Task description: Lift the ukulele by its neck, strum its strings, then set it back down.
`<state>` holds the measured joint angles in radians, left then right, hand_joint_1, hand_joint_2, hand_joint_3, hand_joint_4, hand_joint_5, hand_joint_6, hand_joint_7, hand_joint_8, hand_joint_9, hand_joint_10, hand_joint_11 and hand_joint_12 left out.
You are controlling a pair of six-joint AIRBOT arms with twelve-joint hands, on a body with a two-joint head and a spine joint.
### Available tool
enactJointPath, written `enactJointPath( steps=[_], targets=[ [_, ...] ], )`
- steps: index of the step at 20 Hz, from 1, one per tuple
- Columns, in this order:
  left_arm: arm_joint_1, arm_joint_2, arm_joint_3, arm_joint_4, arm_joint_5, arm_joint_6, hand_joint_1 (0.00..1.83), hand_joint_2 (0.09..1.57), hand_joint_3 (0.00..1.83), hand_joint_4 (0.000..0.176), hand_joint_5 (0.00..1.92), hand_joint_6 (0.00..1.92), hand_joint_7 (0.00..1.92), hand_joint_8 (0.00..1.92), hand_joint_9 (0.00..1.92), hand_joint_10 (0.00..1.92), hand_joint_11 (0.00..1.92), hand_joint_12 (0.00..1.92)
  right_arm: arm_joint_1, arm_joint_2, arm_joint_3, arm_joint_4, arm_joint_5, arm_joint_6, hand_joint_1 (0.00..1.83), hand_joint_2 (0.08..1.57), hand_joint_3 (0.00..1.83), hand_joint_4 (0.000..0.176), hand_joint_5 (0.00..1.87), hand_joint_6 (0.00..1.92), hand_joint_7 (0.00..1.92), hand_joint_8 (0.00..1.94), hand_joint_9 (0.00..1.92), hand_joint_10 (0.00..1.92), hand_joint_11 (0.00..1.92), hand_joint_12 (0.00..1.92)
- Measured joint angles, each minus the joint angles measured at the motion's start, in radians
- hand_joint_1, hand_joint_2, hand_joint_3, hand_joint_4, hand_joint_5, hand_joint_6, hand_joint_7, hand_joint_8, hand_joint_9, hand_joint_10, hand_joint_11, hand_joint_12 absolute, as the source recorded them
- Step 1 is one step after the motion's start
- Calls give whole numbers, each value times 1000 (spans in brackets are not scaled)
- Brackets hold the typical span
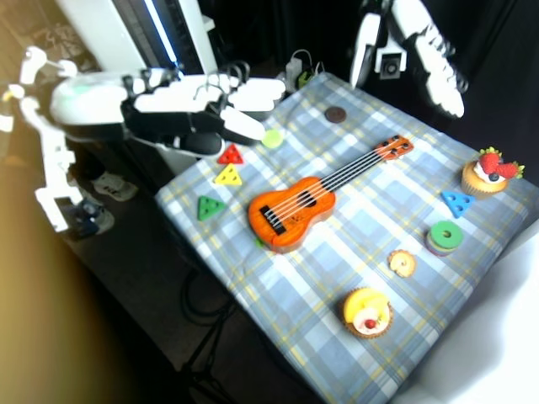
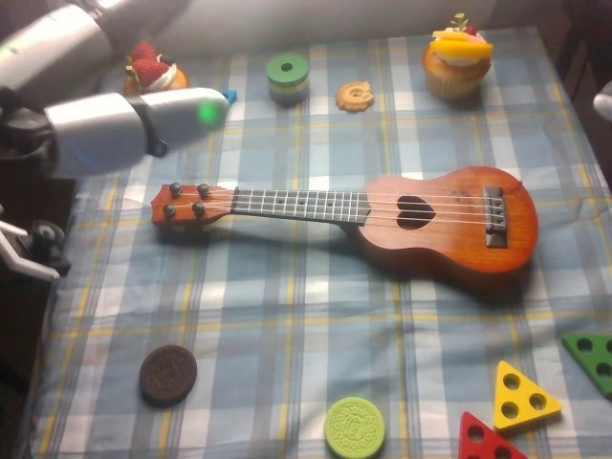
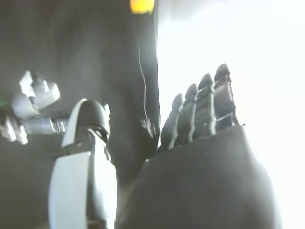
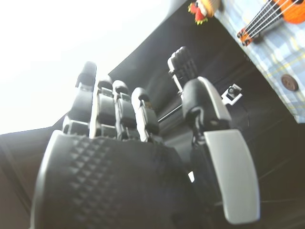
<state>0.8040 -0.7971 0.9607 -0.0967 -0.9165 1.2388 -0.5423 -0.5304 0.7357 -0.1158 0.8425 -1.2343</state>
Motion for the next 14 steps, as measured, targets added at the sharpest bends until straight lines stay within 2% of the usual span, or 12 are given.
enactJointPath(
  steps=[2,3,4,6,7,8,9,10,11,12,13,14],
  targets=[
    [21,13,3,-11,-86,-69,494,1305,19,93,0,0,0,0,0,0,0,0,-11,-1,0,30,30,-2,477,1290,0,26,0,0,0,0,0,0,0,65],
    [31,15,12,-13,-144,-120,410,1321,22,78,0,0,0,0,0,0,0,0,-11,-1,0,39,40,-3,468,1281,0,28,0,0,0,0,0,0,0,286],
    [40,16,16,-16,-200,-163,309,1320,16,96,0,0,0,0,0,0,17,11,-11,-1,0,42,56,-3,474,1278,0,4,0,0,0,0,0,0,0,194],
    [63,24,15,-14,-298,-199,316,1346,16,130,0,0,0,0,0,0,10,16,-20,-2,0,47,97,-3,480,1268,0,0,0,0,0,0,0,0,0,7],
    [76,30,11,-16,-338,-204,270,1328,6,159,0,0,0,0,0,0,3,18,-26,-2,0,53,115,-3,467,1243,0,17,0,0,0,0,0,0,5,4],
    [102,41,2,-33,-398,-208,277,1300,0,156,0,0,0,0,0,0,0,3,-51,-2,0,73,146,-3,481,1246,0,9,0,0,0,0,0,0,0,0],
    [124,46,-5,-49,-449,-210,454,1284,0,113,0,0,0,0,0,0,0,0,-76,-2,0,90,178,-4,468,1240,0,6,0,0,0,0,0,0,0,0],
    [145,56,-10,-62,-506,-215,394,1303,0,112,0,0,0,0,0,0,0,0,-121,-2,-1,118,225,-4,453,1223,0,0,0,0,0,0,0,0,52,24],
    [153,60,-14,-72,-542,-217,483,1288,0,160,0,0,0,0,0,0,0,0,-148,-4,-1,134,261,-4,536,1189,0,3,0,0,0,0,0,0,10,409],
    [166,63,-16,-77,-587,-221,452,1294,0,173,0,0,0,0,0,0,0,0,-167,-6,-5,152,294,-5,524,1190,0,7,0,0,0,0,0,0,1,552],
    [176,65,-16,-77,-621,-225,415,1306,1,175,0,0,0,0,0,0,0,0,-182,-7,-7,159,327,-5,498,1164,0,18,0,0,0,0,37,11,0,647],
    [185,65,-18,-78,-650,-231,406,1305,1,147,0,0,0,0,0,0,0,0,-186,-7,-7,158,352,-5,434,1155,0,8,0,0,0,0,55,15,0,768]
  ],
)
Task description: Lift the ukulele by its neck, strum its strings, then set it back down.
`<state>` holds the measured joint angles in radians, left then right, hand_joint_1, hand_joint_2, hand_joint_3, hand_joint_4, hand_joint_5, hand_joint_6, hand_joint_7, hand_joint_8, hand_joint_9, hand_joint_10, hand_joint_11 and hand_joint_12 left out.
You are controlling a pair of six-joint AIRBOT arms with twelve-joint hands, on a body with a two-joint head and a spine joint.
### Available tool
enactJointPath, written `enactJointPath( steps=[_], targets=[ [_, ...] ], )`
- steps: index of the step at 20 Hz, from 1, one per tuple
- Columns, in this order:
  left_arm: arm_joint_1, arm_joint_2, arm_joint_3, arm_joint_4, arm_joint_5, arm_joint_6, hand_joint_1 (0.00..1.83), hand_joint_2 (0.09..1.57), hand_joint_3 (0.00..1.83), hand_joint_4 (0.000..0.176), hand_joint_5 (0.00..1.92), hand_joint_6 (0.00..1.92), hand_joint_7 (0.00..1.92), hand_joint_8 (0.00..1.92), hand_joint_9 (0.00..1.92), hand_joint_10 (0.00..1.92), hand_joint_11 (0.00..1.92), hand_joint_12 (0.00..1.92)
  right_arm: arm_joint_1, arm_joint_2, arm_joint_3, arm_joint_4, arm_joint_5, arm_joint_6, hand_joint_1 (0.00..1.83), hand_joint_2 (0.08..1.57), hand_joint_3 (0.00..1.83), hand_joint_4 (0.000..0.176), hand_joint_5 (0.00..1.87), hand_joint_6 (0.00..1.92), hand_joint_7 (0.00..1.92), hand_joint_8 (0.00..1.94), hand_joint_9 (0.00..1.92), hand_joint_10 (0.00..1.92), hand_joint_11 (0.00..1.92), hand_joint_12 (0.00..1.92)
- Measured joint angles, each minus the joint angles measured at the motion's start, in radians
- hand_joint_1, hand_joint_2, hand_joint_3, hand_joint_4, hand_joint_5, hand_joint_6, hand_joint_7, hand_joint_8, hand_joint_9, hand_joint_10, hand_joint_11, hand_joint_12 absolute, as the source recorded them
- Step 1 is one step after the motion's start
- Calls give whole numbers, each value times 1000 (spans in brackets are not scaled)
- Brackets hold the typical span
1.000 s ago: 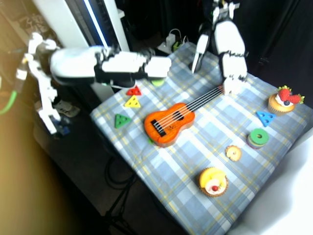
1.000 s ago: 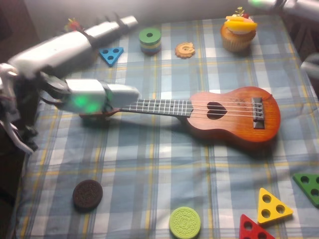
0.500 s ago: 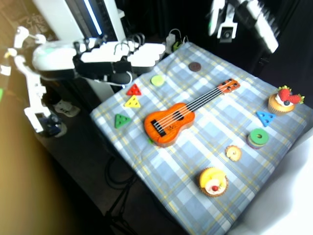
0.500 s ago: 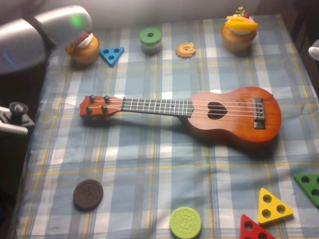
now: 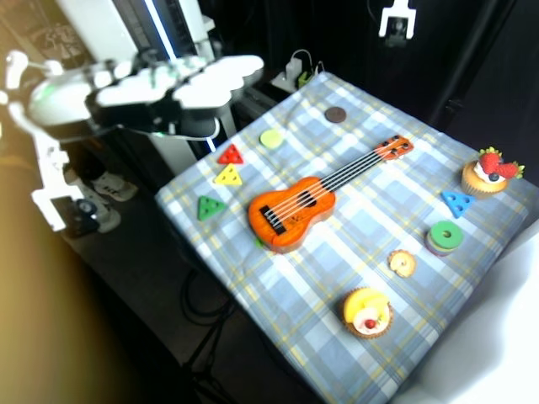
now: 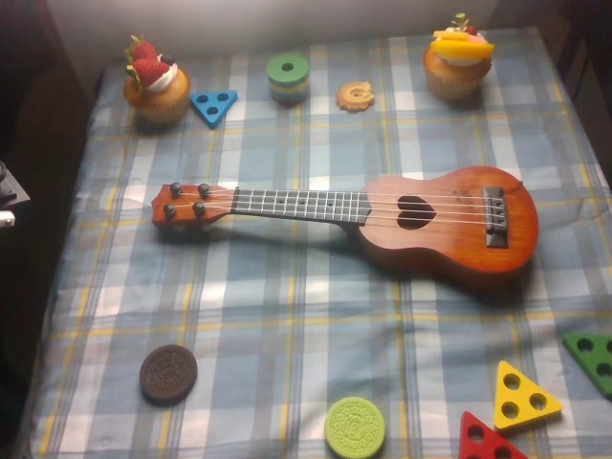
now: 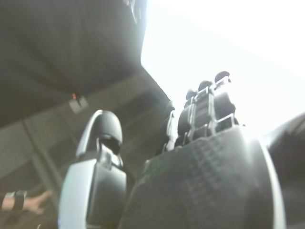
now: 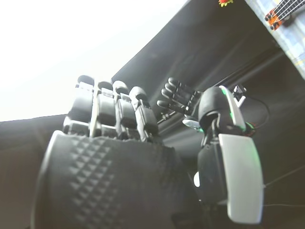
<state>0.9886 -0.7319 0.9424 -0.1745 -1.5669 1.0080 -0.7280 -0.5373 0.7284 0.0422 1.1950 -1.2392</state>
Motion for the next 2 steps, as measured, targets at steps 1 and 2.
enactJointPath(
  steps=[1,2],
  targets=[
    [9,0,-5,-2,-37,-19,380,1308,2,120,0,0,0,0,11,4,1,0,0,0,-5,5,28,0,425,1169,2,0,0,0,0,0,71,17,0,857],
    [9,0,-4,4,-48,-26,394,1307,0,103,169,5,0,0,52,28,0,193,0,0,-5,0,43,1,403,1163,0,0,60,21,0,0,121,32,0,960]
  ],
)
